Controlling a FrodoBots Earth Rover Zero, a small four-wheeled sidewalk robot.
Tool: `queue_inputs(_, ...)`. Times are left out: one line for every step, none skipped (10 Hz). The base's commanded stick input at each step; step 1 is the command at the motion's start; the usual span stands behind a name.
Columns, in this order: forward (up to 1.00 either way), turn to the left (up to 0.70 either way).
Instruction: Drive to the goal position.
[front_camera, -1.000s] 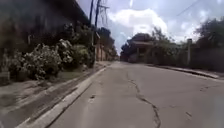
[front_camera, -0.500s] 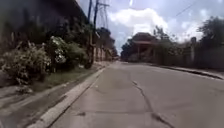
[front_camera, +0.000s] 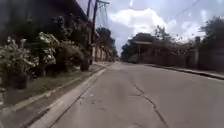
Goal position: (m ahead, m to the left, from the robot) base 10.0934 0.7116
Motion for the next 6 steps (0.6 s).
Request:
queue_inputs(1.0, -0.08)
queue_inputs(1.0, -0.12)
queue_inputs(1.0, -0.14)
queue_inputs(1.0, -0.08)
queue_inputs(1.0, -0.04)
queue_inputs(1.0, -0.04)
